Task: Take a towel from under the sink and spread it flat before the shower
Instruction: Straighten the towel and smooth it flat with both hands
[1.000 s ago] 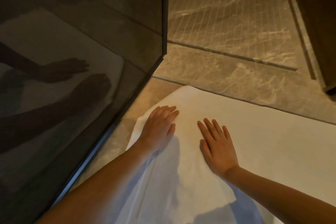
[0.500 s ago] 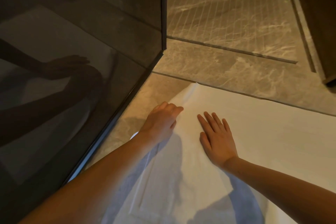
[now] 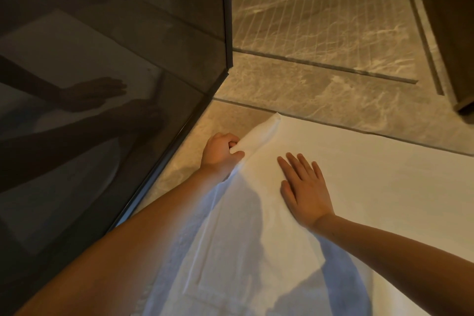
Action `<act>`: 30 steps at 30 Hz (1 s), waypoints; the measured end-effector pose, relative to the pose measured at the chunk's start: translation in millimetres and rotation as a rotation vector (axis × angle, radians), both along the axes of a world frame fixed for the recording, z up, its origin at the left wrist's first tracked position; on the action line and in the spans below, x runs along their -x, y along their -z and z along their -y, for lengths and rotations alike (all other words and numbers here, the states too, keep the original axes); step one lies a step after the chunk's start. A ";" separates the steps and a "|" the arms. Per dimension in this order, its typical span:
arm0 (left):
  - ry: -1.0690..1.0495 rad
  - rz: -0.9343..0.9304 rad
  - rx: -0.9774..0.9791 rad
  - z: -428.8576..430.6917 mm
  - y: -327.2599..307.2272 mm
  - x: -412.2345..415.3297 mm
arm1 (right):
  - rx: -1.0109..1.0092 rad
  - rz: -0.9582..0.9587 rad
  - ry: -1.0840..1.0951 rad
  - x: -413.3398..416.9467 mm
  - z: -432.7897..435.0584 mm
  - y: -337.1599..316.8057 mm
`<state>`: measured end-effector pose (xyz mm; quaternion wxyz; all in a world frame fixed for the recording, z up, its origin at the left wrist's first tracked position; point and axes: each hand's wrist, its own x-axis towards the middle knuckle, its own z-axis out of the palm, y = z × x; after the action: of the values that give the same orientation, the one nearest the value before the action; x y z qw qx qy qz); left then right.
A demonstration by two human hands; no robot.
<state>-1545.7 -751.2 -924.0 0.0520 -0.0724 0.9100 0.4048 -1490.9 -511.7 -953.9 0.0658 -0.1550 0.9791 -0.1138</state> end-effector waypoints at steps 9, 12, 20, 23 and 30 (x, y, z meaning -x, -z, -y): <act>0.034 -0.126 -0.204 -1.5 -8.2 -10.9 | -0.002 -0.004 -0.003 -0.2 -0.4 0.1; 0.026 -0.140 -0.210 0.0 -8.1 -10.0 | 0.000 -0.005 -0.005 0.0 0.1 -0.9; -0.089 -0.331 -0.035 6.1 -24.8 9.2 | 0.004 -0.010 -0.007 -0.6 0.4 -0.8; 0.086 -0.477 0.545 6.8 -25.6 8.1 | 0.005 -0.014 -0.008 -0.2 0.0 0.1; 0.618 -0.259 0.645 -8.6 24.1 -16.8 | 0.001 -0.018 -0.007 -0.8 0.3 0.2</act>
<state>-1528.9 -742.6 -948.1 0.0310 0.2407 0.9674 0.0725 -1490.1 -512.0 -954.2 0.0571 -0.1597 0.9790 -0.1128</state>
